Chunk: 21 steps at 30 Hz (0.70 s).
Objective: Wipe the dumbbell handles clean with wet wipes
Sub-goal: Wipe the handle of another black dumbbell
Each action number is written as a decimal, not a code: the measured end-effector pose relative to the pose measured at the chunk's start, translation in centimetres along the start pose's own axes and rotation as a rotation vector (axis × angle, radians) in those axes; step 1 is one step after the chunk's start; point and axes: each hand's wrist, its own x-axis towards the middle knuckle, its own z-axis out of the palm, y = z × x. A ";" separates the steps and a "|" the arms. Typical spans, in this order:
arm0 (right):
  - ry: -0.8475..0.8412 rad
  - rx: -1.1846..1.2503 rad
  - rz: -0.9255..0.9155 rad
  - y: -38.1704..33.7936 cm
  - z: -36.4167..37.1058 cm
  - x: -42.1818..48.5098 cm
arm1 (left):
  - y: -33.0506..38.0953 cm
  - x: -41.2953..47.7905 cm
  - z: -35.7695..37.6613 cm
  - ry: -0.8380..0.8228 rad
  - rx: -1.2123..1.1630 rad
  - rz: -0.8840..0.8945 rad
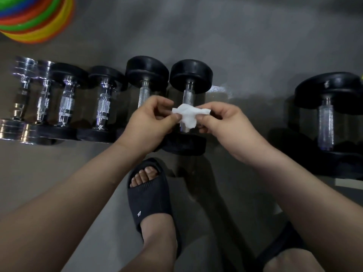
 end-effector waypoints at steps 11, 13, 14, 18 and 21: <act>0.006 0.399 0.159 0.0 0.6 0.5 | 0.7 -0.3 1.3 -0.135 -0.128 -0.098; 0.025 0.390 0.162 0.2 0.6 0.6 | 0.5 -0.3 1.2 -0.166 -0.081 -0.067; 0.015 0.407 0.166 0.2 0.5 0.6 | 0.5 -0.2 1.2 -0.175 -0.070 -0.059; -0.051 0.463 0.165 0.3 0.5 0.8 | 0.7 0.6 1.2 -0.103 0.052 -0.042; 0.034 0.467 0.189 0.3 0.5 1.4 | 0.2 1.2 1.1 0.024 0.256 -0.008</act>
